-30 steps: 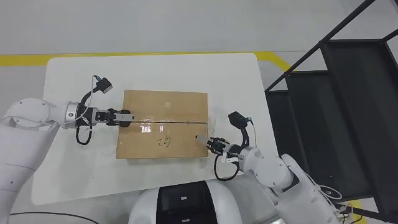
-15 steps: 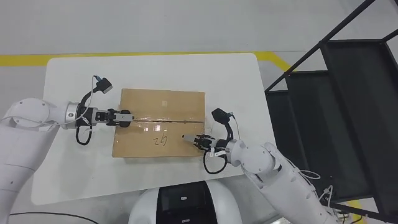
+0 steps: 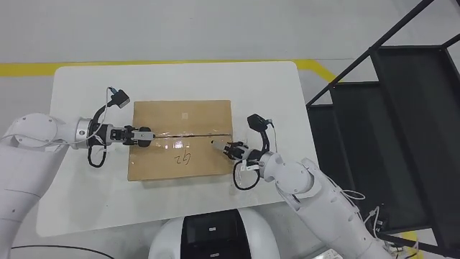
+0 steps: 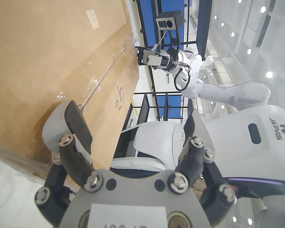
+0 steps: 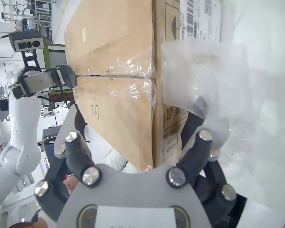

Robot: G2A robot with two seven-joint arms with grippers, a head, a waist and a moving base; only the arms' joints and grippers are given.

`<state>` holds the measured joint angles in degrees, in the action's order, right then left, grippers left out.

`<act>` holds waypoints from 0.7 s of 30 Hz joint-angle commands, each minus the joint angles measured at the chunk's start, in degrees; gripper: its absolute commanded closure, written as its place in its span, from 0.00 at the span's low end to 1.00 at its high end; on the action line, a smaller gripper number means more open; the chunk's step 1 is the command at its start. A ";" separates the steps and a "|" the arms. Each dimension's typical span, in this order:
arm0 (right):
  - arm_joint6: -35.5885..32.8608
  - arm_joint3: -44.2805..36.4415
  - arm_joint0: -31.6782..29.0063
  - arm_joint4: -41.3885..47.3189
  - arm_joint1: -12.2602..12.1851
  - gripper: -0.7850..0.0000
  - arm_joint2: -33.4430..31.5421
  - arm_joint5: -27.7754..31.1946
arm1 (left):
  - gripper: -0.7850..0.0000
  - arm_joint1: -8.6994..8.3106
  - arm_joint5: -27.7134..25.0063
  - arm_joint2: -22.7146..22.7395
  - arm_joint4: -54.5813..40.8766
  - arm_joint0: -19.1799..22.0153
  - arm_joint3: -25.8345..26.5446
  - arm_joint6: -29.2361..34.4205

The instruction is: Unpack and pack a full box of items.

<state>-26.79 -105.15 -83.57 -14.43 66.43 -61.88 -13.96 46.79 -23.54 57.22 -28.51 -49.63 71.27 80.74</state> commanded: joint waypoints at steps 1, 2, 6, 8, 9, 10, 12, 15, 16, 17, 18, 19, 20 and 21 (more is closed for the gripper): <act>1.01 -0.03 0.10 -0.36 0.10 0.00 0.10 -0.22 | 0.00 0.00 0.00 0.00 0.00 0.00 0.00 0.00; 1.83 0.12 0.21 -0.83 0.15 0.00 0.11 -0.37 | 0.00 0.00 0.00 0.00 0.00 0.00 0.00 0.00; 5.09 0.08 0.85 -1.92 0.50 0.00 0.63 -0.23 | 0.00 0.00 0.00 0.00 0.00 0.00 0.00 0.00; 7.21 -0.31 1.08 -3.06 0.68 0.00 1.01 0.04 | 0.00 0.00 0.00 0.00 0.00 0.00 0.00 0.00; 8.22 -0.51 1.06 -3.40 0.79 0.00 1.23 0.13 | 0.00 0.00 0.00 0.00 0.00 0.00 0.00 0.00; 8.98 -0.78 1.08 -3.88 0.87 0.00 1.45 0.14 | 0.00 0.00 0.00 0.00 0.00 0.00 0.00 0.00; 9.83 -1.30 1.20 -4.56 1.02 0.00 1.83 0.07 | 0.00 0.00 0.00 0.00 0.00 0.00 0.00 0.00; 9.39 -1.53 1.58 -5.70 1.15 0.00 2.35 -0.84 | 0.00 0.00 0.00 0.00 0.00 0.00 0.00 0.00; 9.41 -1.70 1.65 -6.00 1.20 0.00 2.49 -1.06 | 0.00 0.00 0.00 0.00 0.00 0.00 0.00 0.00; 9.49 -1.88 1.62 -6.24 1.25 0.00 2.62 -1.18 | 0.00 0.00 0.00 0.00 0.00 0.00 0.00 0.00; 9.98 -2.13 1.54 -6.83 1.28 0.00 2.62 -1.34 | 0.00 0.00 0.00 0.00 0.00 0.00 0.00 0.00; 10.39 -2.54 1.31 -7.32 1.30 0.00 2.68 -1.35 | 0.00 0.00 0.00 0.00 0.00 0.00 0.00 0.00; 11.05 -3.05 0.95 -7.85 1.31 0.00 2.62 -1.44 | 0.00 0.00 0.00 0.00 0.00 0.00 0.00 0.00; 11.68 -3.61 0.52 -8.48 1.29 0.00 2.52 -1.53 | 0.00 0.00 0.00 0.00 0.00 0.00 0.00 0.00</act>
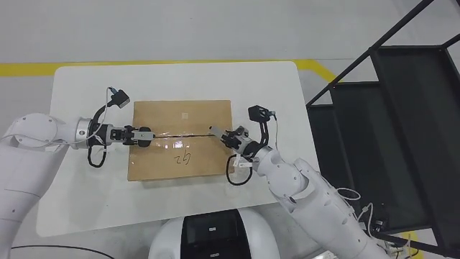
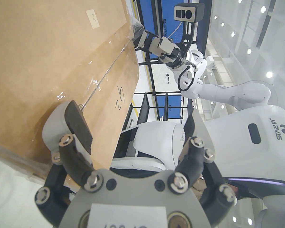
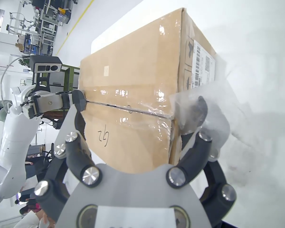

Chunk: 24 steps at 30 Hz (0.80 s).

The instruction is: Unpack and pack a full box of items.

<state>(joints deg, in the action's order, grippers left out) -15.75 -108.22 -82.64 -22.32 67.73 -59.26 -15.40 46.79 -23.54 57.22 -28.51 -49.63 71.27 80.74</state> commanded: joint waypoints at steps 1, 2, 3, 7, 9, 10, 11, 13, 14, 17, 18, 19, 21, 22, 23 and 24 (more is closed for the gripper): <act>1.26 -1.18 -0.89 -1.49 -0.04 0.00 -0.19 -0.24 | 0.00 0.00 0.00 0.00 0.00 0.00 0.00 0.00; 1.99 -1.99 -1.43 -2.25 -0.07 0.00 -0.33 -0.29 | 0.00 0.00 0.00 0.00 0.00 0.00 0.00 0.00; 2.52 -2.65 -2.01 -2.69 -0.09 0.00 -0.46 -0.19 | 0.00 0.00 0.00 0.00 0.00 0.00 0.00 0.00; 3.22 -4.07 -3.46 -3.40 -0.15 0.00 -1.02 1.07 | 0.00 0.00 0.00 0.00 0.00 0.00 0.00 0.00; 2.70 -3.81 -3.30 -3.88 -0.13 0.00 -0.93 2.19 | 0.00 0.00 0.00 0.00 0.00 0.00 0.00 0.00; 2.33 -3.73 -3.04 -4.16 -0.09 0.00 -0.66 2.89 | 0.00 0.00 0.00 0.00 0.00 0.00 0.00 0.00; 2.15 -3.56 -2.71 -4.53 -0.05 0.00 -0.43 3.62 | 0.00 0.00 0.00 0.00 0.00 0.00 0.00 0.00; 1.50 -3.26 -2.00 -5.98 0.03 0.00 0.27 4.52 | 0.00 0.00 0.00 0.00 0.00 0.00 0.00 0.00; 1.27 -3.22 -1.67 -6.67 0.09 0.00 0.69 4.86 | 0.00 0.00 0.00 0.00 0.00 0.00 0.00 0.00; 0.14 -2.78 -0.69 -7.86 0.28 0.00 1.75 5.69 | 0.00 0.00 0.00 0.00 0.00 0.00 0.00 0.00; -0.28 -2.58 -0.37 -7.96 0.37 0.00 2.04 5.65 | 0.00 0.00 0.00 0.00 0.00 0.00 0.00 0.00; -0.76 -2.38 -0.01 -8.00 0.46 0.00 2.35 5.61 | 0.00 0.00 0.00 0.00 0.00 0.00 0.00 0.00; -1.26 -1.95 0.60 -8.25 0.64 0.00 2.87 5.33 | 0.00 0.00 0.00 0.00 0.00 0.00 0.00 0.00; -1.69 -1.70 0.90 -8.08 0.74 0.00 3.14 5.24 | 0.00 0.00 0.00 0.00 0.00 0.00 0.00 0.00; -2.11 -1.43 1.22 -7.95 0.83 0.00 3.35 5.12 | 0.00 0.00 0.00 0.00 0.00 0.00 0.00 0.00; -2.84 -1.11 1.60 -7.90 0.91 0.00 3.62 4.99 | 0.00 0.00 0.00 0.00 0.00 0.00 0.00 0.00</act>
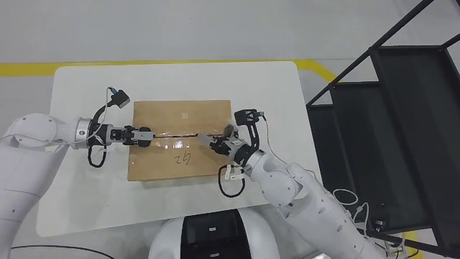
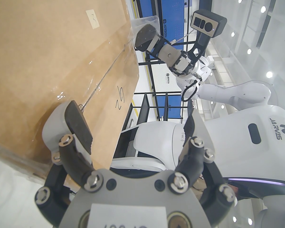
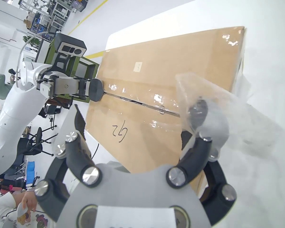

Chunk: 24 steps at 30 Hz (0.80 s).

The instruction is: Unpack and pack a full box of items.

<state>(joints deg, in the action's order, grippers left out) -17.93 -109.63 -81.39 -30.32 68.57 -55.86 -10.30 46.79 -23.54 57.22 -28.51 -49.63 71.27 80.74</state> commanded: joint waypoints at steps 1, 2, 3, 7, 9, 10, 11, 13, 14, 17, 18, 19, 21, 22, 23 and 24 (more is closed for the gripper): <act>-1.38 0.56 0.79 -0.08 0.15 0.00 0.52 -0.18 | 0.00 0.00 0.00 0.00 0.00 0.00 0.00 0.00; -1.84 0.78 1.15 -0.19 0.24 0.00 0.80 -0.30 | 0.00 0.00 0.00 0.00 0.00 0.00 0.00 0.00; -2.33 0.95 1.48 -0.13 0.33 0.00 1.08 -0.28 | 0.00 0.00 0.00 0.00 0.00 0.00 0.00 0.00; -1.97 0.87 1.86 -1.20 0.58 0.00 1.30 -1.97 | 0.00 0.00 0.00 0.00 0.00 0.00 0.00 0.00; -1.56 -0.06 1.34 -2.34 0.61 0.00 1.15 -3.82 | 0.00 0.00 0.00 0.00 0.00 0.00 0.00 0.00; -1.71 -0.55 1.03 -2.88 0.60 0.00 1.06 -4.84 | 0.00 0.00 0.00 0.00 0.00 0.00 0.00 0.00; -1.68 -1.08 0.78 -3.36 0.59 0.00 0.91 -5.66 | 0.00 0.00 0.00 0.00 0.00 0.00 0.00 0.00; -1.35 -1.82 0.20 -3.31 0.63 0.00 0.44 -6.71 | 0.00 0.00 0.00 0.00 0.00 0.00 0.00 0.00; -1.10 -1.92 -0.01 -3.17 0.65 0.00 0.20 -6.93 | 0.00 0.00 0.00 0.00 0.00 0.00 0.00 0.00; -0.62 -1.93 -0.22 -2.27 0.79 0.00 -0.48 -7.43 | 0.00 0.00 0.00 0.00 0.00 0.00 0.00 0.00; -0.30 -1.93 -0.27 -1.91 0.85 0.00 -0.69 -7.62 | 0.00 0.00 0.00 0.00 0.00 0.00 0.00 0.00; -0.07 -1.92 -0.32 -1.71 0.91 0.00 -0.79 -7.79 | 0.00 0.00 0.00 0.00 0.00 0.00 0.00 0.00; 0.19 -1.75 -0.35 -1.59 1.00 0.00 -1.07 -8.28 | 0.00 0.00 0.00 0.00 0.00 0.00 0.00 0.00; 0.61 -1.74 -0.44 -1.60 1.06 0.00 -1.23 -8.73 | 0.00 0.00 0.00 0.00 0.00 0.00 0.00 0.00; 1.04 -1.80 -0.60 -1.61 1.11 0.00 -1.35 -8.90 | 0.00 0.00 0.00 0.00 0.00 0.00 0.00 0.00; 1.47 -1.89 -0.83 -1.50 1.15 0.00 -1.50 -8.97 | 0.00 0.00 0.00 0.00 0.00 0.00 0.00 0.00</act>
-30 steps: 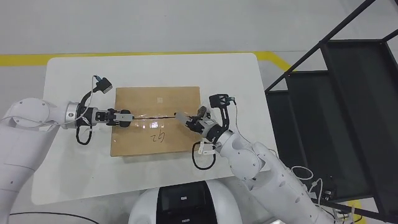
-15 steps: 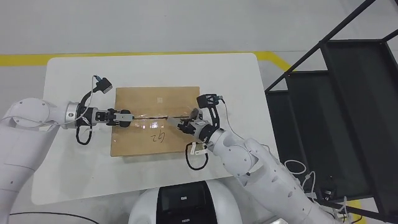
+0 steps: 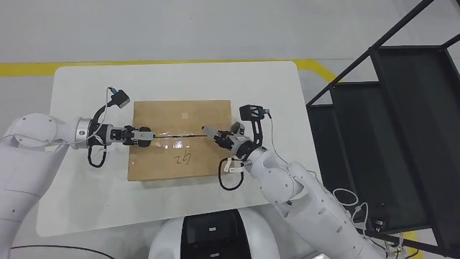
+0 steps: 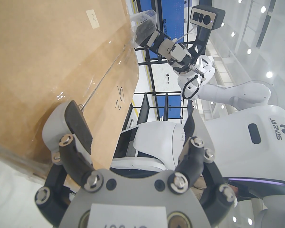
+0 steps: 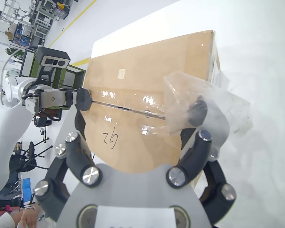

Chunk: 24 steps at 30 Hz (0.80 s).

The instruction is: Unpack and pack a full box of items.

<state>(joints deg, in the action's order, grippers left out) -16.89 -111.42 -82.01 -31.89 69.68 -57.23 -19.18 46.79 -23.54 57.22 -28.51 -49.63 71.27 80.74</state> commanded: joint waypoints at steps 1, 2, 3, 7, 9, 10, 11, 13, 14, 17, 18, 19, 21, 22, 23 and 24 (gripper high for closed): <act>1.06 -0.21 -0.53 0.01 0.06 0.00 -0.38 -0.14 | 0.00 0.00 0.00 0.00 0.00 0.00 0.00 0.00; 1.50 -0.40 -0.91 -0.05 0.06 0.00 -0.61 -0.17 | 0.00 0.00 0.00 0.00 0.00 0.00 0.00 0.00; 2.04 -0.74 -1.32 -0.12 0.06 0.00 -0.91 -0.14 | 0.00 0.00 0.00 0.00 0.00 0.00 0.00 0.00; 4.27 -2.12 -3.16 -0.05 -0.04 0.27 -2.41 1.64 | 0.00 0.00 0.00 0.00 0.00 0.00 0.00 0.00; 4.29 -2.13 -3.55 0.54 -0.07 0.68 -3.00 3.25 | 0.00 0.00 0.00 0.00 0.00 0.00 0.00 0.00; 4.15 -2.01 -3.57 1.05 -0.07 0.78 -3.23 4.11 | 0.00 0.00 0.00 0.00 0.00 0.00 0.00 0.00; 3.96 -1.70 -3.46 1.36 -0.05 0.93 -3.43 4.69 | 0.00 0.00 0.00 0.00 0.00 0.00 0.00 0.00; 3.61 -1.26 -3.08 1.75 0.03 1.00 -3.48 5.45 | 0.00 0.00 0.00 0.00 0.00 0.00 0.00 0.00; 3.68 -1.06 -2.91 2.37 0.11 1.00 -3.45 6.04 | 0.00 0.00 0.00 0.00 0.00 0.00 0.00 0.00; 3.97 -0.41 -2.54 2.61 0.28 1.00 -3.35 6.42 | 0.00 0.00 0.00 0.00 0.00 0.00 0.00 0.00; 4.02 -0.35 -2.47 2.56 0.33 1.00 -3.29 6.44 | 0.00 0.00 0.00 0.00 0.00 0.00 0.00 0.00; 4.21 -0.31 -2.46 2.42 0.38 1.00 -3.26 6.36 | 0.00 0.00 0.00 0.00 0.00 0.00 0.00 0.00; 4.32 -0.31 -2.61 1.64 0.43 1.00 -3.16 5.84 | 0.00 0.00 0.00 0.00 0.00 0.00 0.00 0.00; 4.19 -0.39 -2.75 1.10 0.43 1.00 -3.07 5.53 | 0.00 0.00 0.00 0.00 0.00 0.00 0.00 0.00; 4.03 -0.52 -2.91 0.52 0.43 1.00 -2.99 5.20 | 0.00 0.00 0.00 0.00 0.00 0.00 0.00 0.00; 3.78 -0.59 -3.07 -0.35 0.42 1.00 -2.89 4.77 | 0.00 0.00 0.00 0.00 0.00 0.00 0.00 0.00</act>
<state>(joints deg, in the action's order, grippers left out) -12.86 -111.92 -84.93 -31.44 70.12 -60.21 -14.00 46.79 -23.54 57.22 -28.51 -49.63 71.27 80.74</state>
